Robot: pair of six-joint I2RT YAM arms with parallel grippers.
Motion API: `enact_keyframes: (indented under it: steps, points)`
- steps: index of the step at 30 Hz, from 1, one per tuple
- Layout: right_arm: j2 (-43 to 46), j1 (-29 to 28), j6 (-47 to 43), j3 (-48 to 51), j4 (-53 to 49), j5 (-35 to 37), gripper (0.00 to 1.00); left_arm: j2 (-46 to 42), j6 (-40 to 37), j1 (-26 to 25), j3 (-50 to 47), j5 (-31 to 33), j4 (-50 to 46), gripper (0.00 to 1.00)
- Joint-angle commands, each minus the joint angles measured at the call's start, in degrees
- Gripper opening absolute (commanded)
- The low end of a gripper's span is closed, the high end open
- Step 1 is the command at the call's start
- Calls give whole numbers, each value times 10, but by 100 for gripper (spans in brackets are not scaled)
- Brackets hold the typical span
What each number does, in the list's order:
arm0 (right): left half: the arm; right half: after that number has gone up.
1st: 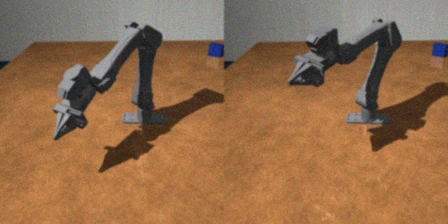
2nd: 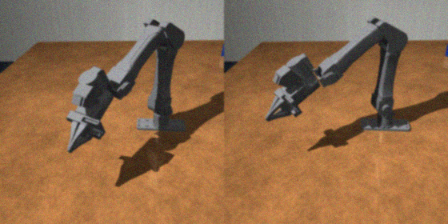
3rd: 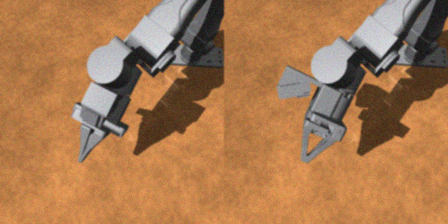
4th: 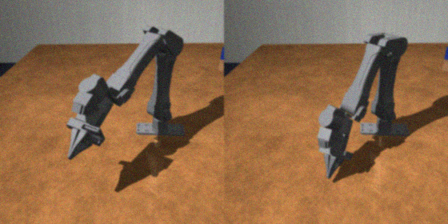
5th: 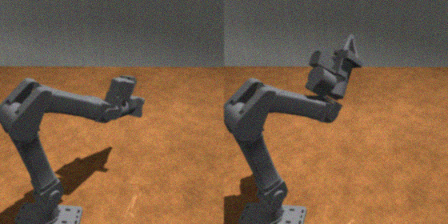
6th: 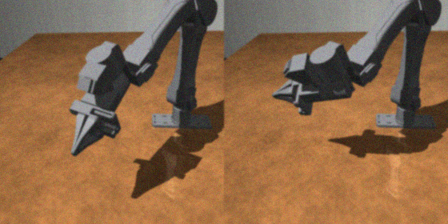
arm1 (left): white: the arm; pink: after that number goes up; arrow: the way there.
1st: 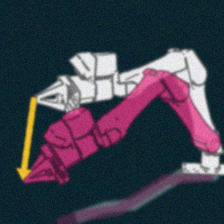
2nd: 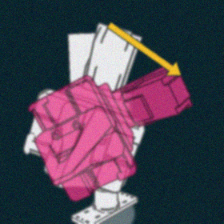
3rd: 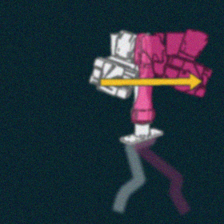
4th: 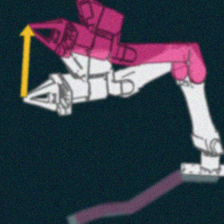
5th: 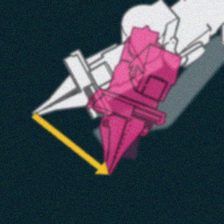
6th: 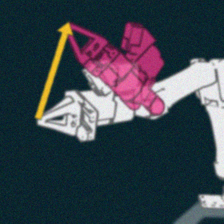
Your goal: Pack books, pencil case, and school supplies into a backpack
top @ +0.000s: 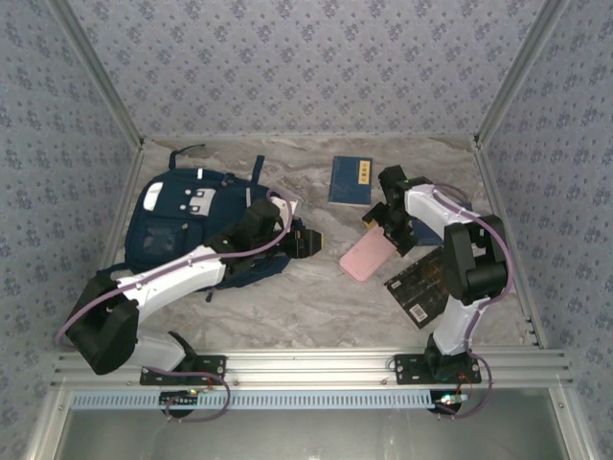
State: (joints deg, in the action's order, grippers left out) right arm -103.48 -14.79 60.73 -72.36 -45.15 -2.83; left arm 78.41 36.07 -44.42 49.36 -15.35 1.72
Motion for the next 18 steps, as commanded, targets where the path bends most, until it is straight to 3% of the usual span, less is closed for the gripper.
enact_keyframes:
  steps: [1, 16, 18]
  points:
    - [-15, -3, 17, 11, 28, -6, 99, -19, -13, -3, -3, 3, 15, 60]
    - [-79, -13, 3, 11, 67, -9, 99, -24, -17, -4, -5, 4, 15, 60]
    - [-77, -14, 2, 12, 68, -6, 95, -25, -17, -4, -5, 5, 13, 60]
